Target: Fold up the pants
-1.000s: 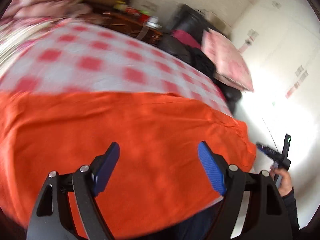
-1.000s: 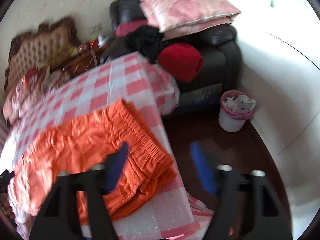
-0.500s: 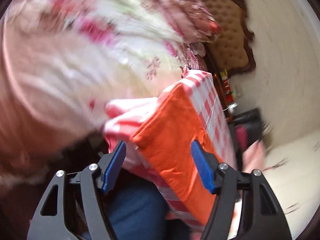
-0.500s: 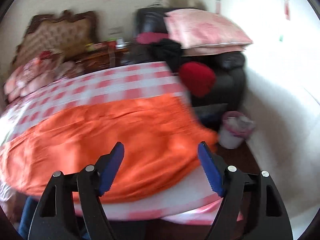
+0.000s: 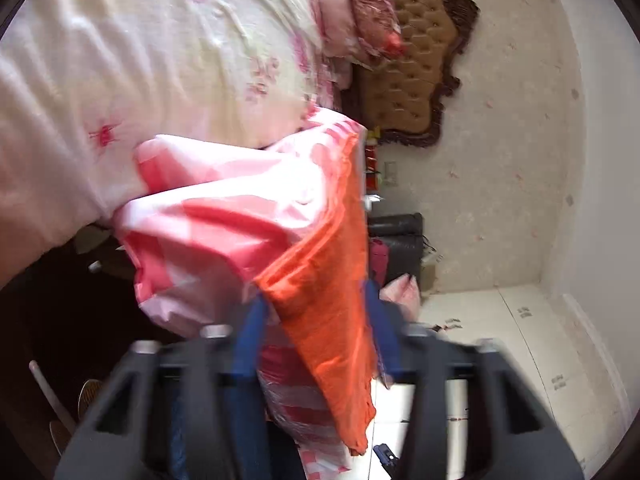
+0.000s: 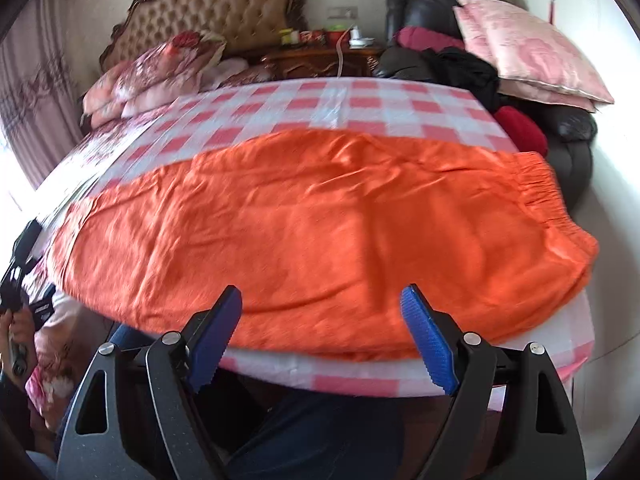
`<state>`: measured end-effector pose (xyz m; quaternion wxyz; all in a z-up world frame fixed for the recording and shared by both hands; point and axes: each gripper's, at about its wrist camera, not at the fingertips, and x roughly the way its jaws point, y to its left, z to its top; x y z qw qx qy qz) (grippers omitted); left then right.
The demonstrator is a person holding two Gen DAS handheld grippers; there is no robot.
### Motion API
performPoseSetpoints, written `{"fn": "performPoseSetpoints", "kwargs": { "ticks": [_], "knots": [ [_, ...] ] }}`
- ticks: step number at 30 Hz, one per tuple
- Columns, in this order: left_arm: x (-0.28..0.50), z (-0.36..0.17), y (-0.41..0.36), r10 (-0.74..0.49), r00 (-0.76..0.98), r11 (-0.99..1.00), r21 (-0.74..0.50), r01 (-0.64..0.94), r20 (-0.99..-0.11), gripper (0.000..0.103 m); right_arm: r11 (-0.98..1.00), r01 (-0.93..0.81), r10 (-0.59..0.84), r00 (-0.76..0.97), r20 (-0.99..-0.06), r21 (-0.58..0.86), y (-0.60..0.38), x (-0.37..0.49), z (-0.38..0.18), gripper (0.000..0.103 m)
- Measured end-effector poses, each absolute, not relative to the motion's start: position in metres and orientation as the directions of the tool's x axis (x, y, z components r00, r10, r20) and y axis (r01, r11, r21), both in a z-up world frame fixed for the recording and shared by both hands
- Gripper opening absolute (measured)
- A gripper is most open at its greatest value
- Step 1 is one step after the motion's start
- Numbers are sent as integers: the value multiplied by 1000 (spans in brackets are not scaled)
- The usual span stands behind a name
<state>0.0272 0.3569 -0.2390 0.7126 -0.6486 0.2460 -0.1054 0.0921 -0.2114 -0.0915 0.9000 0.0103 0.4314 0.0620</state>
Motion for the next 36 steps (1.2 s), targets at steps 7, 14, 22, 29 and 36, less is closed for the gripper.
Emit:
{"fn": "performPoseSetpoints", "kwargs": {
  "ticks": [7, 14, 22, 29, 36],
  "knots": [
    [18, -210, 355, -431, 845, 274, -939, -210, -315, 18, 990, -144, 98, 618, -780, 10, -188, 90, -94, 84],
    [26, -187, 351, -416, 837, 346, -913, -216, -356, 16, 990, -143, 71, 609, -790, -21, -179, 94, -102, 87],
    [23, -194, 351, -391, 825, 358, -893, -272, -408, 41, 988, -141, 38, 621, -783, -64, -177, 93, -101, 87],
    [35, -193, 346, -413, 796, 415, -869, -268, -443, 9, 988, -139, 30, 613, -790, -70, -175, 93, -105, 87],
    [39, -184, 354, -400, 785, 442, -850, -287, -473, 8, 984, -164, 45, 618, -785, -73, -170, 105, -97, 87]
  ]
}}
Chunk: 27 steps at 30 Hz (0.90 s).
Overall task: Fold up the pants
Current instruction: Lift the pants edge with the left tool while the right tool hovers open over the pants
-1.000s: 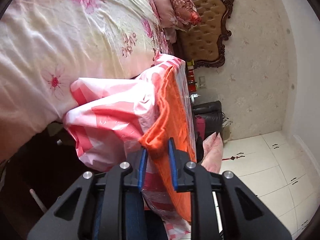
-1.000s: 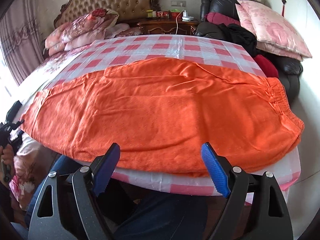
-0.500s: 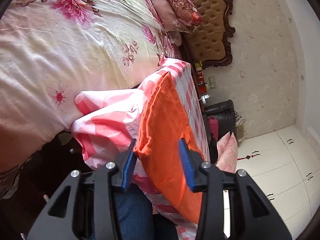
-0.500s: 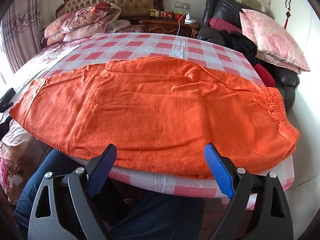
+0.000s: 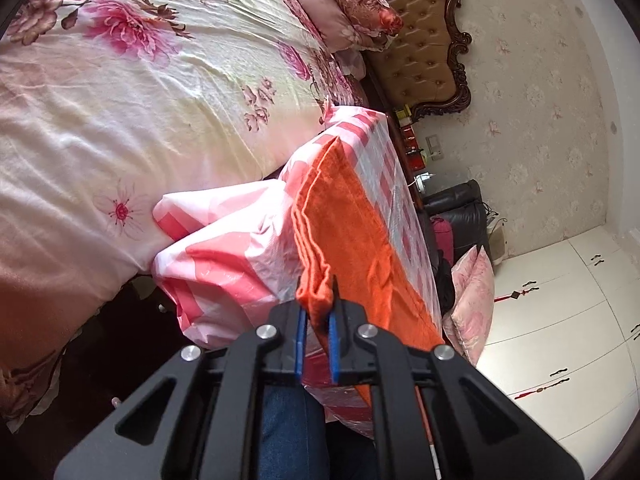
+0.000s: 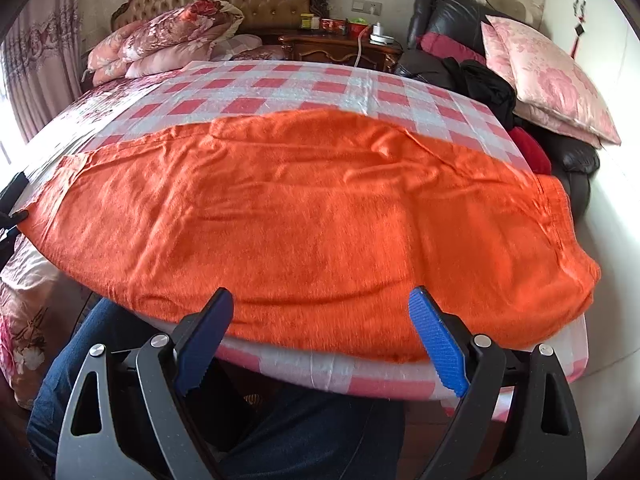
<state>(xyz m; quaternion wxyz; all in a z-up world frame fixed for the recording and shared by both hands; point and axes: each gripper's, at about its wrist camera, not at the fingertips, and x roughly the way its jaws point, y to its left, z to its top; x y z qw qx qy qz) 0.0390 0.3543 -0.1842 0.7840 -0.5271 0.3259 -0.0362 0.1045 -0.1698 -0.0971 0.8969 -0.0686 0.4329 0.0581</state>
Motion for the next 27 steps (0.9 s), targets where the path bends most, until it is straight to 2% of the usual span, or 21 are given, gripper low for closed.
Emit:
{"fn": "performPoseSetpoints", "kwargs": {
  "ticks": [6, 9, 11, 13, 16, 20, 27],
  "knots": [
    [48, -179, 354, -409, 764, 470, -833, -291, -498, 8, 968, -242, 98, 610, -786, -68, -140, 167, -76, 87],
    [49, -179, 354, -410, 764, 474, -832, -288, -498, 8, 938, -336, 135, 578, -805, -84, -101, 207, -72, 86],
    [48, -179, 353, -411, 762, 471, -832, -292, -500, 8, 912, -402, 165, 536, -828, -79, -67, 232, -78, 82],
    [48, -182, 354, -413, 759, 469, -832, -297, -503, 8, 880, -472, 198, 478, -856, -60, -28, 251, -90, 71],
    [50, -183, 355, -413, 752, 483, -824, -297, -513, 8, 834, -550, 233, 433, -871, -50, 23, 261, -106, 66],
    [58, -179, 360, -421, 747, 501, -818, -282, -515, 8, 816, -572, 200, 414, -888, -83, 57, 268, -127, 65],
    [86, -171, 390, -414, 753, 519, -813, -266, -511, 8, 843, -534, 215, 444, -870, -64, 78, 288, -132, 64]
  ]
}}
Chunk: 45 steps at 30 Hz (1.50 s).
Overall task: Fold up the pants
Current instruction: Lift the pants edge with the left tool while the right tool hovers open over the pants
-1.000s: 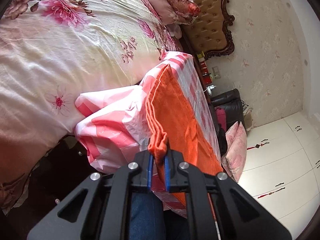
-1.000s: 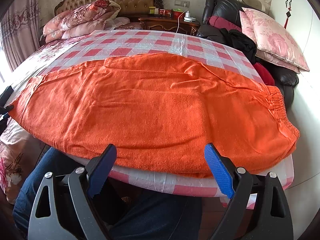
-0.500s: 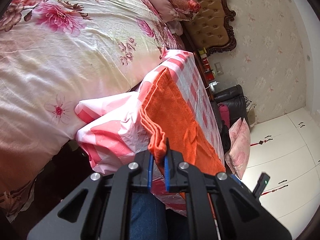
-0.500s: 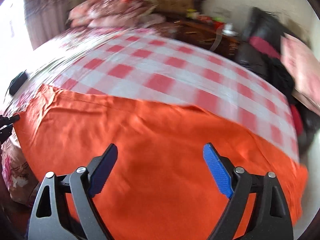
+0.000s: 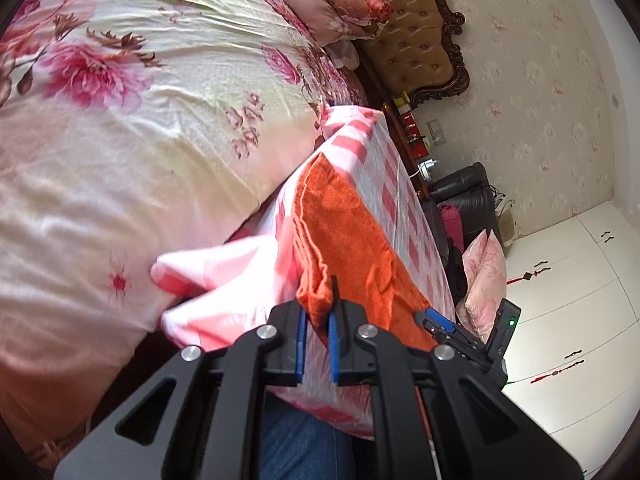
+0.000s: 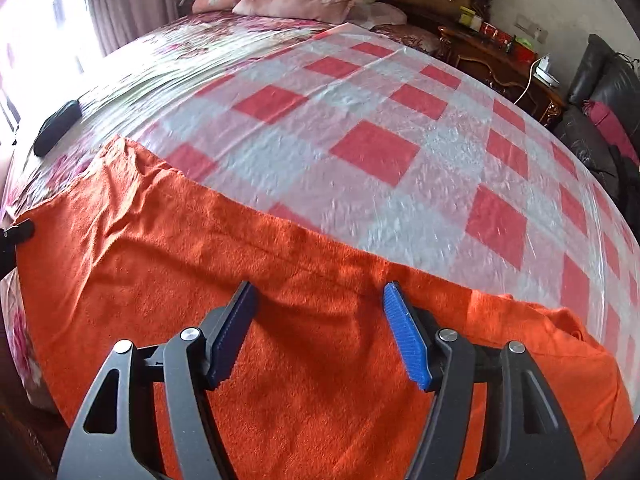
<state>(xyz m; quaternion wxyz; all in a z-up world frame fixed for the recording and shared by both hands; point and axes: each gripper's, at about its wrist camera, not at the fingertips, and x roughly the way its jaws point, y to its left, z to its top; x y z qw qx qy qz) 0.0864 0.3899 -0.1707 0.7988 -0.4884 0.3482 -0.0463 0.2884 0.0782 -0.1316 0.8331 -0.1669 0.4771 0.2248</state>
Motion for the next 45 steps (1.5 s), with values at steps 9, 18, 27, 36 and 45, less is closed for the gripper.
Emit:
{"fn": "performPoseSetpoints", "kwargs": {
  "ticks": [9, 18, 27, 36, 45],
  "knots": [
    [94, -204, 420, -464, 770, 338, -891, -303, -438, 41, 869, -491, 206, 480, -853, -66, 94, 292, -125, 67],
    [78, -265, 420, -501, 838, -5, -968, -252, -215, 46, 898, -439, 289, 523, -802, 37, 55, 239, -91, 74],
    [91, -265, 415, -508, 847, -9, -982, -187, -157, 14, 931, -354, 271, 504, -820, 91, 3, 185, -101, 74],
    [112, -152, 395, -287, 749, 588, -727, -355, -598, 9, 941, -264, 310, 431, -847, 210, -35, 182, -118, 74],
    [177, -13, 231, 155, 665, 976, 10, -217, -730, 9, 908, -171, 416, 476, -775, 383, -104, 170, -96, 75]
  ]
}}
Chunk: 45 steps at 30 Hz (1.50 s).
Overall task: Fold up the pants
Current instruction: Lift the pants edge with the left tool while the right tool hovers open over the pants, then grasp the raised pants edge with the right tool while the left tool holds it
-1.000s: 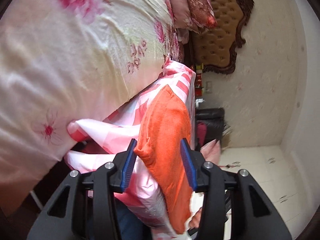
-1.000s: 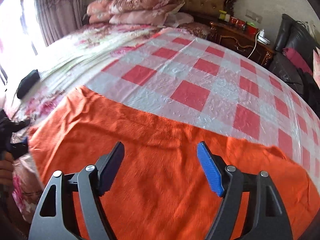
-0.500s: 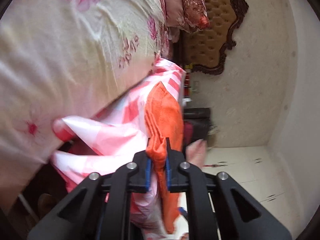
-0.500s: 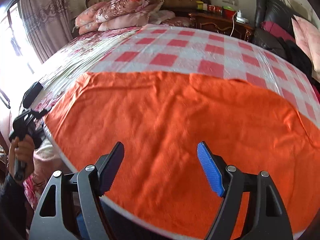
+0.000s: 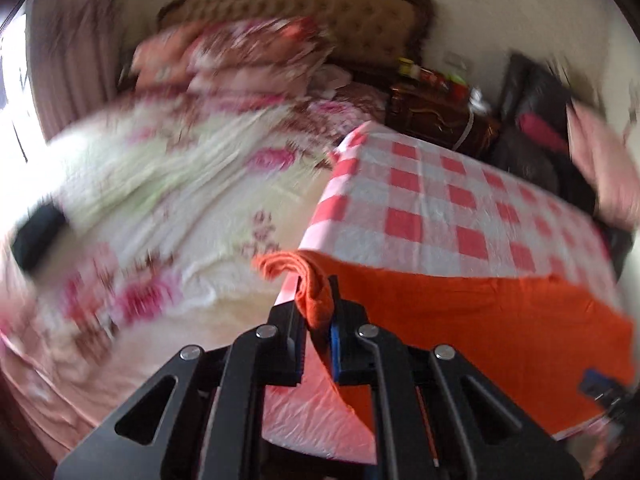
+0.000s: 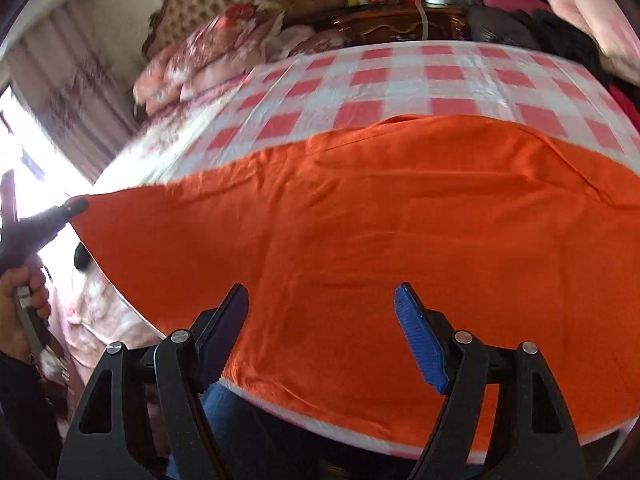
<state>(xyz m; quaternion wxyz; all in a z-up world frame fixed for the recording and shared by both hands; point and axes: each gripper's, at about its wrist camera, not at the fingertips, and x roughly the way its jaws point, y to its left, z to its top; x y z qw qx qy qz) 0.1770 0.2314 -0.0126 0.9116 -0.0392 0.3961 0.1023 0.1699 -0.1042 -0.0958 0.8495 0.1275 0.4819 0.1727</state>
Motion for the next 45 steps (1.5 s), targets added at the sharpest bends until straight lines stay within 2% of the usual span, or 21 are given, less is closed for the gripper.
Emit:
{"fn": "performPoseSetpoints", "kwargs": {
  "ticks": [2, 6, 11, 15, 25, 31, 37, 41, 42, 44, 45],
  "knots": [
    [189, 2, 166, 200, 698, 979, 165, -118, -688, 9, 888, -117, 441, 489, -753, 445, -132, 168, -93, 75],
    [177, -21, 31, 101, 771, 930, 335, 152, -629, 9, 863, -20, 433, 544, -718, 505, -187, 163, -86, 75],
    [134, -109, -51, -110, 738, 879, 281, 385, -666, 9, 825, 45, 442, 570, -693, 563, -230, 158, -91, 75],
    [121, -140, -59, -102, 743, 886, 279, 370, -661, 9, 792, 31, 501, 538, -678, 610, -232, 162, -100, 75],
    [119, -133, -50, -92, 801, 898, 298, 324, -592, 9, 723, -60, 658, 363, -659, 689, -156, 224, -106, 75],
    [115, -126, -48, -83, 820, 906, 300, 299, -566, 9, 751, -116, 656, 238, -716, 650, -104, 264, -107, 75],
    [110, -122, -44, -94, 829, 910, 289, 296, -552, 9, 776, -130, 631, 197, -751, 618, -86, 278, -116, 74],
    [107, -122, -47, -97, 833, 906, 298, 300, -544, 9, 798, -141, 603, 213, -769, 586, -80, 289, -126, 63],
    [107, -123, -48, -97, 832, 904, 301, 303, -546, 9, 805, -151, 593, 224, -774, 573, -78, 292, -126, 56],
    [108, -127, -54, -94, 827, 896, 315, 313, -555, 9, 814, -176, 581, 247, -775, 554, -75, 294, -125, 36],
    [108, -129, -56, -91, 824, 892, 322, 317, -559, 9, 819, -184, 574, 264, -775, 544, -75, 294, -125, 11]
  ]
}}
